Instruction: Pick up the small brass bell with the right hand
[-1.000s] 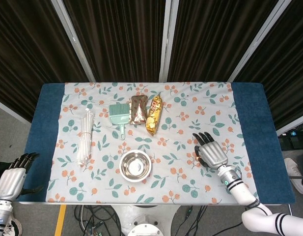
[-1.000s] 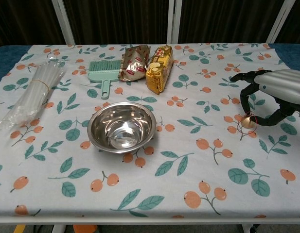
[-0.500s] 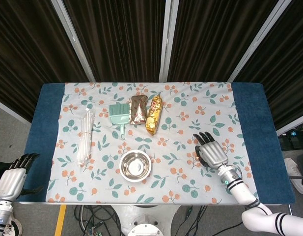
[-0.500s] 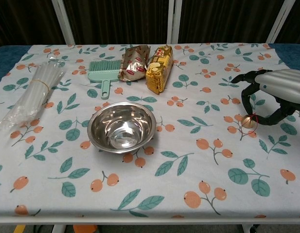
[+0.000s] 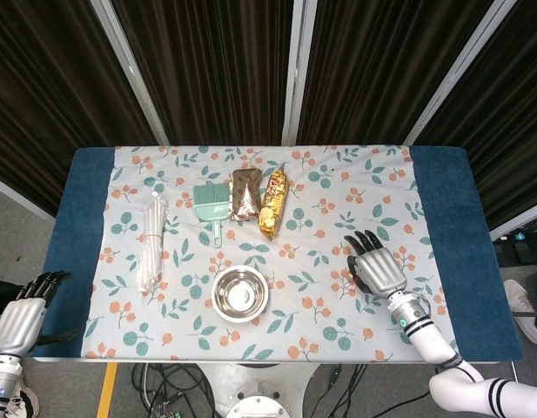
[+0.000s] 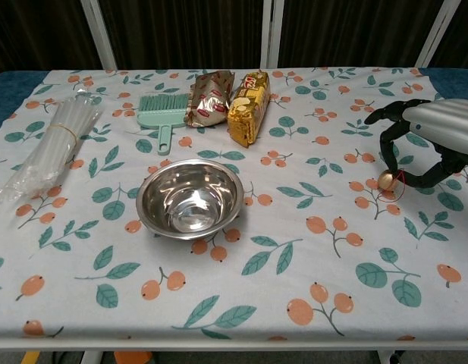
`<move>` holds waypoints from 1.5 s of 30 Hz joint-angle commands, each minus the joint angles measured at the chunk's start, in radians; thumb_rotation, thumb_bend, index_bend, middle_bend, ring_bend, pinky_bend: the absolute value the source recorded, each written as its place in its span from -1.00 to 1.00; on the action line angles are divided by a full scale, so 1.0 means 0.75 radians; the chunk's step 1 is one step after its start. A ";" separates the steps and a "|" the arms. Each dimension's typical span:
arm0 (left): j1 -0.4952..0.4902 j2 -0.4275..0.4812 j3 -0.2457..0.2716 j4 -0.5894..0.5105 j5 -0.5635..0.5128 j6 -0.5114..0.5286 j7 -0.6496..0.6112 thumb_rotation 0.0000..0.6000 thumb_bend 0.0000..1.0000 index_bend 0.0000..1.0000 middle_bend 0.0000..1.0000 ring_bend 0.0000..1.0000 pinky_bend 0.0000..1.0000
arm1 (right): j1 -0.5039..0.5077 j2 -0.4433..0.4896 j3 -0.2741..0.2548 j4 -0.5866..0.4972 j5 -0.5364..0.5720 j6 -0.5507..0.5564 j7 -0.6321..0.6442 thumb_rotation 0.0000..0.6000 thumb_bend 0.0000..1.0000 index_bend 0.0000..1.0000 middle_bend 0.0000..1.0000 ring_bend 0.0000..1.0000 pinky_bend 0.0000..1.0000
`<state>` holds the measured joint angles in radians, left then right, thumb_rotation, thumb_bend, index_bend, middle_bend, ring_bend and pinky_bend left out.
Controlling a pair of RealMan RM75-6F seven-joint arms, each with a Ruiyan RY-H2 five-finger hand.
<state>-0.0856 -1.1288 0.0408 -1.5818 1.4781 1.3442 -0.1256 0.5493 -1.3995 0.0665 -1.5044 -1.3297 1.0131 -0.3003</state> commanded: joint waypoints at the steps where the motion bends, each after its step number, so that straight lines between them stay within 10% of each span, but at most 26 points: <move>1: 0.000 0.001 -0.001 -0.002 0.001 0.002 -0.002 1.00 -0.97 -0.80 -0.85 -0.93 -0.77 | -0.009 0.025 0.012 -0.012 -0.003 0.025 0.009 1.00 -0.20 0.37 -0.74 -1.00 -1.00; 45: 0.004 -0.005 0.001 0.010 0.007 0.010 -0.020 1.00 -0.97 -0.80 -0.85 -0.93 -0.77 | 0.012 -0.001 0.012 0.032 0.068 -0.033 -0.091 1.00 -0.24 0.39 -0.74 -1.00 -1.00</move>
<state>-0.0824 -1.1322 0.0412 -1.5741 1.4832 1.3521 -0.1404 0.5576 -1.4002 0.0757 -1.4807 -1.2797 0.9896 -0.3683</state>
